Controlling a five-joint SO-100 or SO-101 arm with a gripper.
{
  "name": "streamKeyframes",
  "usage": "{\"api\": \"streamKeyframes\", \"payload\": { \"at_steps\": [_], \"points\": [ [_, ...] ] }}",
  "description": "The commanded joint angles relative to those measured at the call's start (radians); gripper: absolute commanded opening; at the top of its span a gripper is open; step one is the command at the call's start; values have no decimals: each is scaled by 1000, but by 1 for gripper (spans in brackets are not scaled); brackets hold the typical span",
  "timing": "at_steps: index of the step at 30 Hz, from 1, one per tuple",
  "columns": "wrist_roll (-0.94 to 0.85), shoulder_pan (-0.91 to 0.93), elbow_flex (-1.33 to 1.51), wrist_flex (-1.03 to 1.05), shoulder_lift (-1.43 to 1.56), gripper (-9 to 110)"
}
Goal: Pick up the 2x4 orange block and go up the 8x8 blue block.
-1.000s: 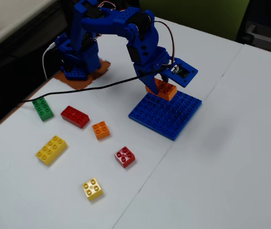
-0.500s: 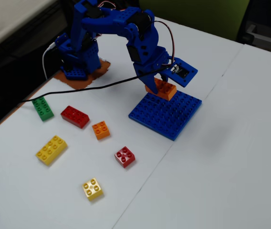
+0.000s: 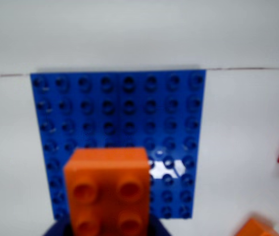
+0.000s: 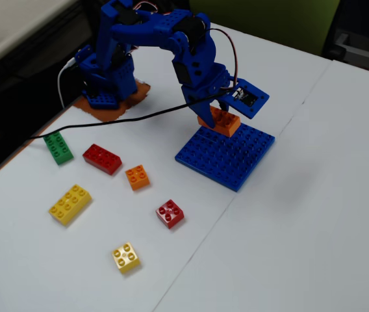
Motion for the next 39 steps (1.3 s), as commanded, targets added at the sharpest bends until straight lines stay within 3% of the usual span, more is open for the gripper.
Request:
{"api": "streamKeyframes", "payload": {
  "at_steps": [1,39],
  "points": [
    [5,-18,-58,5,32,0],
    [-2,-6,-58,2,21,0]
  ]
}}
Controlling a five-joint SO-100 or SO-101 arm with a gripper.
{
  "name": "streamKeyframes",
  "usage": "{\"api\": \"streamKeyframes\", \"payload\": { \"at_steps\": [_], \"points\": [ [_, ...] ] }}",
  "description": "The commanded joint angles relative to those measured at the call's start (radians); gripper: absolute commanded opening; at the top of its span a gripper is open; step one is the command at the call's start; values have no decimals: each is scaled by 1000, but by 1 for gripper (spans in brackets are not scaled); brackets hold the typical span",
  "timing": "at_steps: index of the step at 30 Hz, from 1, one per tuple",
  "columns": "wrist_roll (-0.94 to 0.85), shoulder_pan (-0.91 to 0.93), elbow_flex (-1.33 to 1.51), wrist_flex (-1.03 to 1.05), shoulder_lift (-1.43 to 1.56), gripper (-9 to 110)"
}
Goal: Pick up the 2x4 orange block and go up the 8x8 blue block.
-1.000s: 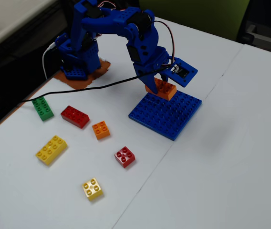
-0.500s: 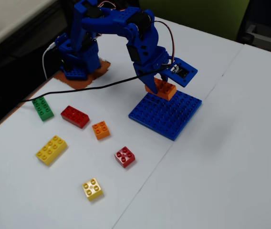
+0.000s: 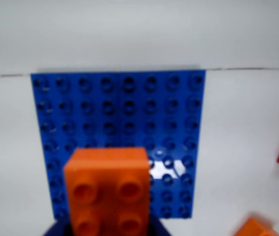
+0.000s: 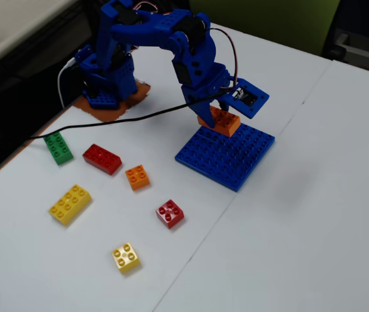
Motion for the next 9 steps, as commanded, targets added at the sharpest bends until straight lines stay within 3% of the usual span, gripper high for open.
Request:
{"api": "streamKeyframes", "payload": {
  "at_steps": [1,9],
  "points": [
    [-2,-6,-54,-2,21,0],
    [2,-8,-54,-3,25,0]
  ]
}}
